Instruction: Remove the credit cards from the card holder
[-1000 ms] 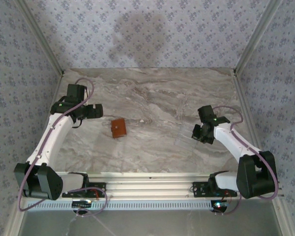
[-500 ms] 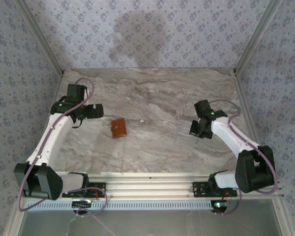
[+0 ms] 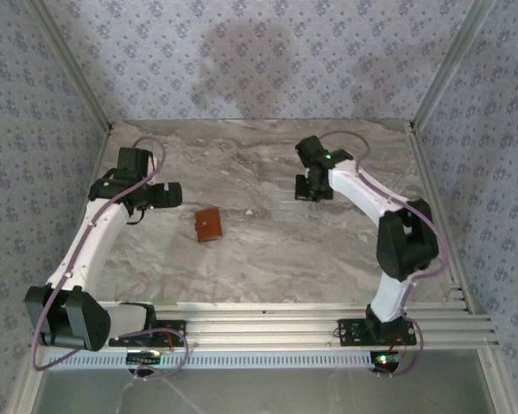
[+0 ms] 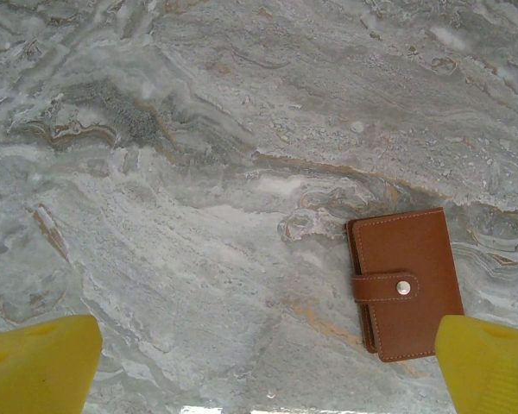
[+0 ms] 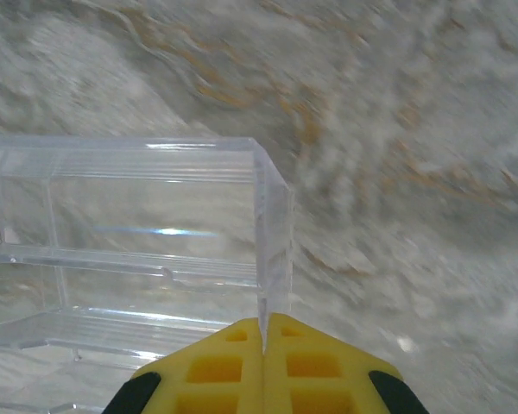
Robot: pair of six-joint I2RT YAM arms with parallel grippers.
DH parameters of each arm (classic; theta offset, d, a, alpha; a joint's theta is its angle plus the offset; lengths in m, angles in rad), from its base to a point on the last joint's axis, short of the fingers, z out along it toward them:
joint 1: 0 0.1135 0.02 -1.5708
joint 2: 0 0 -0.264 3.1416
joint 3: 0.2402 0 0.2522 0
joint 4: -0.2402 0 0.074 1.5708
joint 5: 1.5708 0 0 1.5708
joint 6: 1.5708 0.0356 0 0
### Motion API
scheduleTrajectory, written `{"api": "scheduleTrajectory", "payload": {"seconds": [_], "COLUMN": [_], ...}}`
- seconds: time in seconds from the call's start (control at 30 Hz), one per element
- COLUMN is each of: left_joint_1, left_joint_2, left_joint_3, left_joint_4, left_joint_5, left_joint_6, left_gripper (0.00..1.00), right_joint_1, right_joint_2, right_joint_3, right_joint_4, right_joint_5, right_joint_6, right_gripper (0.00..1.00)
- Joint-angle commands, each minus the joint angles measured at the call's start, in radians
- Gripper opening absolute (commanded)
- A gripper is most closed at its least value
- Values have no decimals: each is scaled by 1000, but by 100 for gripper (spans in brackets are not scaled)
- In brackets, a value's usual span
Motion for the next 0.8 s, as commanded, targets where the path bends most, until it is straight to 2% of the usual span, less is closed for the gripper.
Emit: {"api": "scheduleTrajectory", "payload": {"seconds": [0.0,0.23,0.53,0.77], "left_joint_1": [4,4,4,3], "left_joint_2": [-9,-13,-16,-11], "left_joint_3": [-11,-11,-14,-15], "left_joint_4": [14,12,13,14], "left_joint_5": [17,11,10,19], "left_joint_6": [13,14,14,15], "left_gripper": [99,99,99,99], "right_joint_1": [20,30,39,38], "right_joint_2": [104,284,329,332], "right_joint_3": [143,330,347,336], "right_joint_4": [-38,-62,-70,-70], "right_joint_5": [0,-50,-50,-36], "right_joint_6": [-21,-19,-13,-8], "right_gripper": [1,1,1,17]}}
